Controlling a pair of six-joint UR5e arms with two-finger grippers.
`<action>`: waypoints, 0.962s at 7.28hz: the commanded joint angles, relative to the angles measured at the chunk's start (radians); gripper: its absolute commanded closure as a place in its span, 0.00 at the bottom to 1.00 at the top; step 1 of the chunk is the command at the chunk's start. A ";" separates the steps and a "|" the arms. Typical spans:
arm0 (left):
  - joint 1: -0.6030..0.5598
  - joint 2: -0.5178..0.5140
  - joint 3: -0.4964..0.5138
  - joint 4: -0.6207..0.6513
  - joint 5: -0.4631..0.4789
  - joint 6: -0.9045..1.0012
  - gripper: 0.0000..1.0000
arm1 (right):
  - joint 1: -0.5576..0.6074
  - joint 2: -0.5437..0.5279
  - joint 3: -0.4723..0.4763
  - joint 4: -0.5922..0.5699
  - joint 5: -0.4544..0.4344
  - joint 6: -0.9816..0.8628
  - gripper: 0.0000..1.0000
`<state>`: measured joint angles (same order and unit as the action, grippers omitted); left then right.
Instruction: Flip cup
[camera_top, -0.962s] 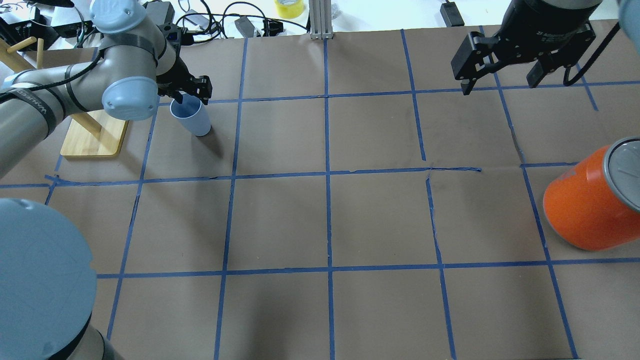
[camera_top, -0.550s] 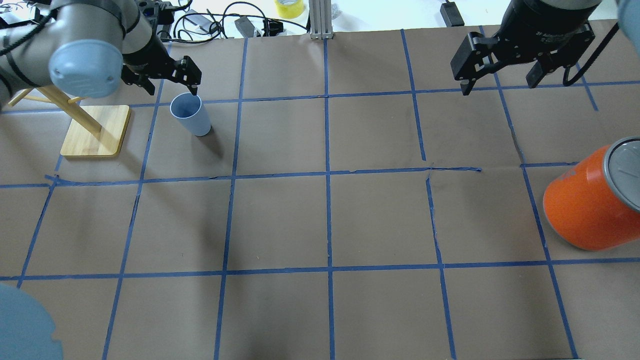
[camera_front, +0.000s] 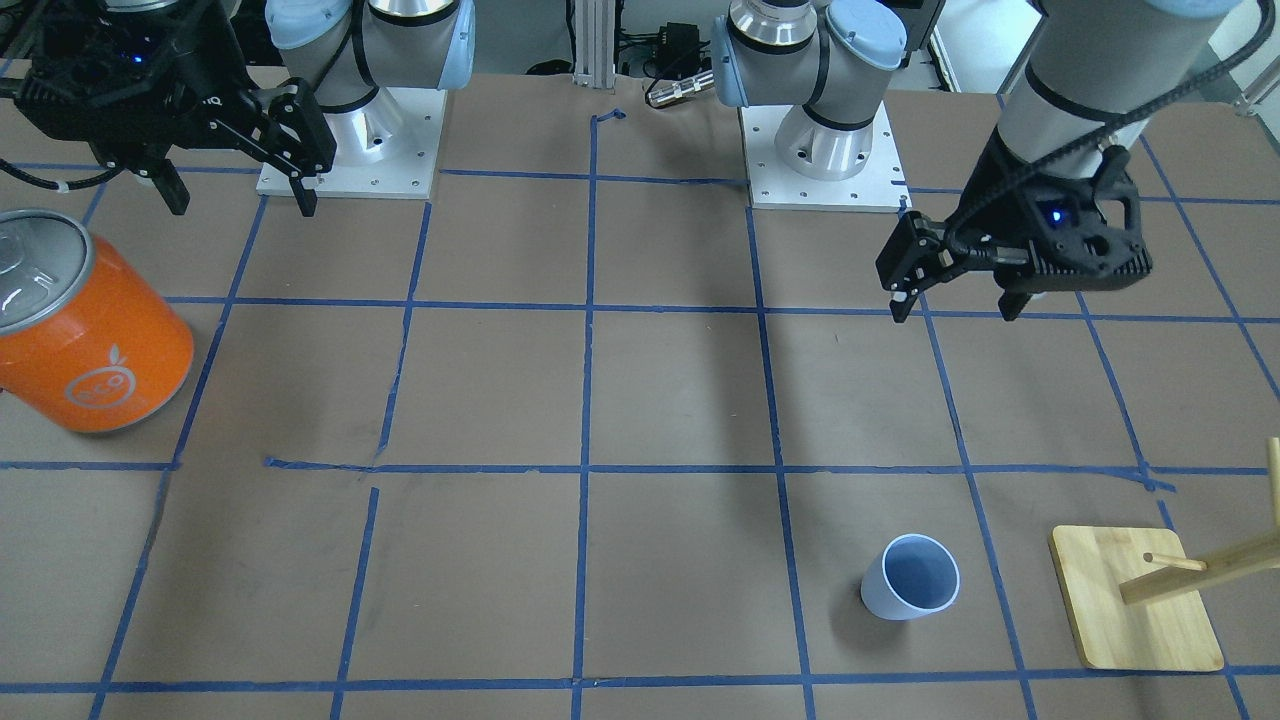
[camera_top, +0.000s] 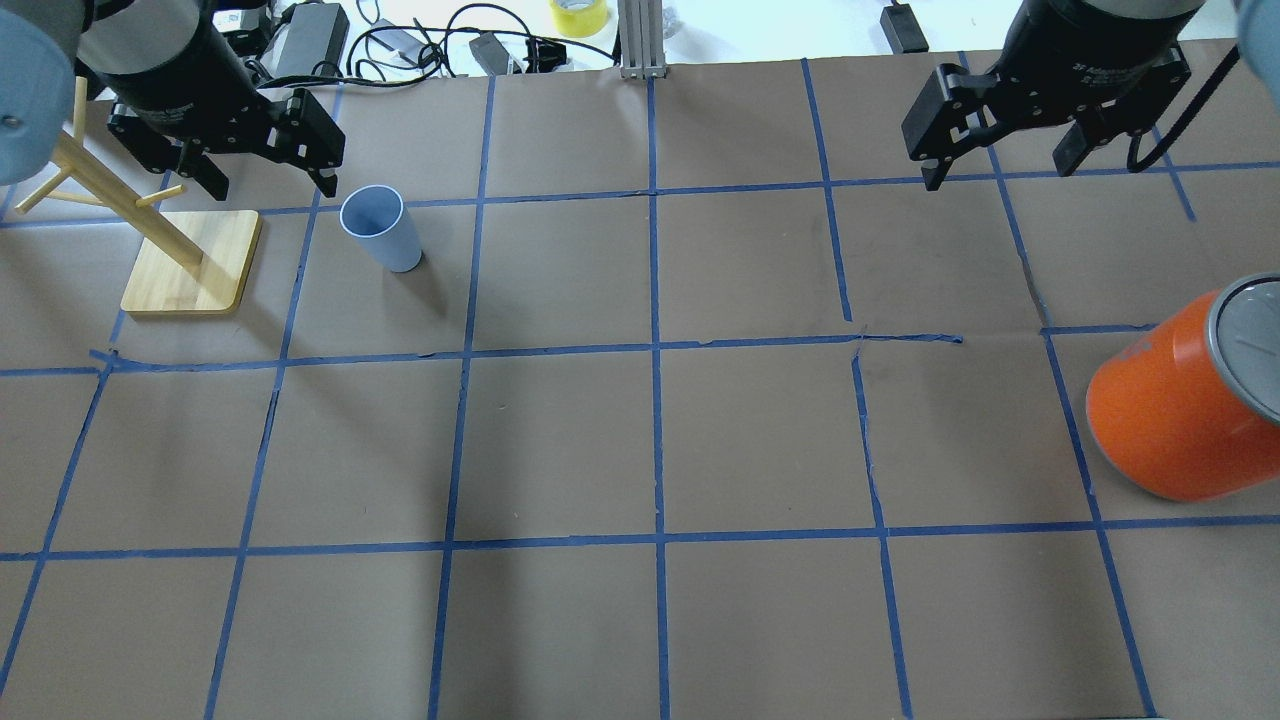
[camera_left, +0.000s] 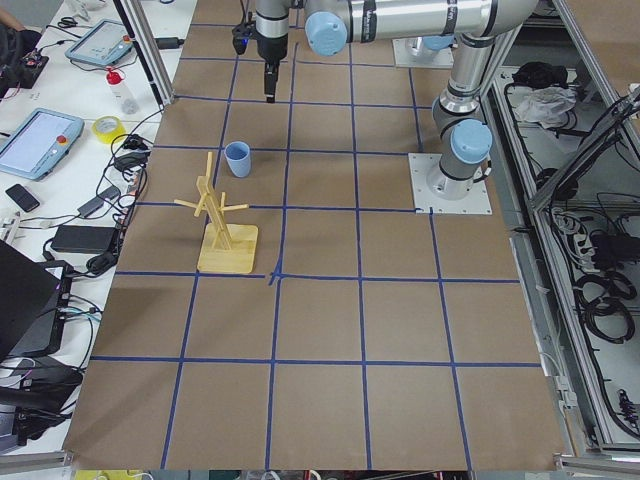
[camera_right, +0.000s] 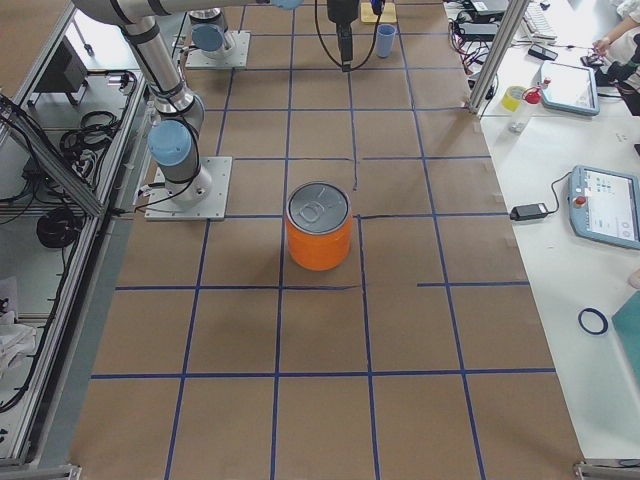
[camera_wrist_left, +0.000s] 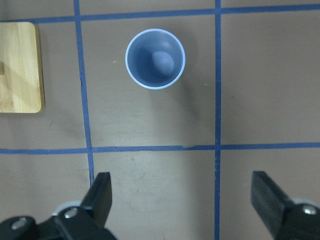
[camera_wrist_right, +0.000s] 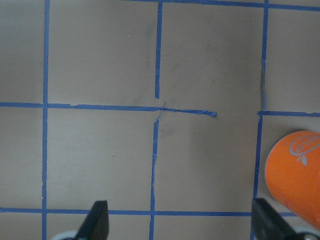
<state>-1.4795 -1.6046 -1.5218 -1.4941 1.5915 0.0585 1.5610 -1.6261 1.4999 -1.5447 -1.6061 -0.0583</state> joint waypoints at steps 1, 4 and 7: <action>-0.027 0.058 -0.024 -0.046 -0.083 -0.054 0.00 | -0.001 0.000 0.000 0.000 0.000 0.000 0.00; -0.073 0.086 -0.052 -0.049 -0.005 -0.054 0.00 | 0.001 0.000 0.000 0.000 0.000 0.000 0.00; -0.074 0.095 -0.054 -0.052 -0.004 -0.054 0.00 | 0.001 0.002 0.000 -0.002 0.000 0.000 0.00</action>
<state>-1.5530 -1.5112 -1.5745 -1.5455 1.5867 0.0046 1.5616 -1.6250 1.5002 -1.5461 -1.6061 -0.0583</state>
